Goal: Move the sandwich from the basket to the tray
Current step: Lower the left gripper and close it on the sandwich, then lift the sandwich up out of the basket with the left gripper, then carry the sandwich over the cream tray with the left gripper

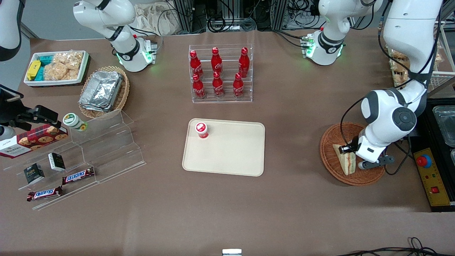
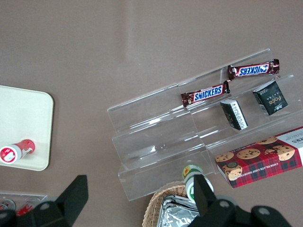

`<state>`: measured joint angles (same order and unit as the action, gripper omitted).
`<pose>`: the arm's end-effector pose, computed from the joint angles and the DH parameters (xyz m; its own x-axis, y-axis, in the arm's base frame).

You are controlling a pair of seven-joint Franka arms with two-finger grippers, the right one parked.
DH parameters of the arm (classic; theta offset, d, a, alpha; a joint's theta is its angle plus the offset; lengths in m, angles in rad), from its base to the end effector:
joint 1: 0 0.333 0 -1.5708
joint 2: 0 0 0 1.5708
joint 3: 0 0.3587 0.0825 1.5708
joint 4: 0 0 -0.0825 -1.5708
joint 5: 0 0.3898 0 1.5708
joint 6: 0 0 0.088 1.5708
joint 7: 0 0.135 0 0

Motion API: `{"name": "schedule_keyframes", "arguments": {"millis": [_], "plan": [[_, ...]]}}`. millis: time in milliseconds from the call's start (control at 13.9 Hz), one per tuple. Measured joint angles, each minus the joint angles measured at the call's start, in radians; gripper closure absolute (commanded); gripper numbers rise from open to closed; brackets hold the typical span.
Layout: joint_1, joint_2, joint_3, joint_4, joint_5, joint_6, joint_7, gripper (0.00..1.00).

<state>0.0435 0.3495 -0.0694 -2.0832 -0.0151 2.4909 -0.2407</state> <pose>0.6123 -0.0150 0.2704 0.9719 0.2302 0.0489 0.2280 -0.9725 0.0466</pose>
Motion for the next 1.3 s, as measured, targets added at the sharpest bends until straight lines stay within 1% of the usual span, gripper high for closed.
{"name": "schedule_keyframes", "arguments": {"millis": [144,216,577,721,865,1009,1153,1297], "plan": [[0.0,-0.028,0.0,0.033,-0.001,-0.036,-0.005,0.84],[0.0,-0.051,0.0,0.065,-0.001,-0.092,-0.006,0.84],[-0.004,-0.185,-0.023,0.297,0.001,-0.497,-0.006,0.84],[-0.006,-0.229,-0.047,0.389,0.023,-0.654,-0.006,0.84],[-0.007,-0.252,-0.095,0.492,0.062,-0.807,-0.032,0.84],[-0.009,-0.258,-0.17,0.587,0.11,-0.924,-0.103,0.86],[-0.012,-0.259,-0.268,0.643,0.141,-0.997,-0.209,0.87],[-0.015,-0.258,-0.37,0.657,0.147,-1.014,-0.342,0.87]]}}
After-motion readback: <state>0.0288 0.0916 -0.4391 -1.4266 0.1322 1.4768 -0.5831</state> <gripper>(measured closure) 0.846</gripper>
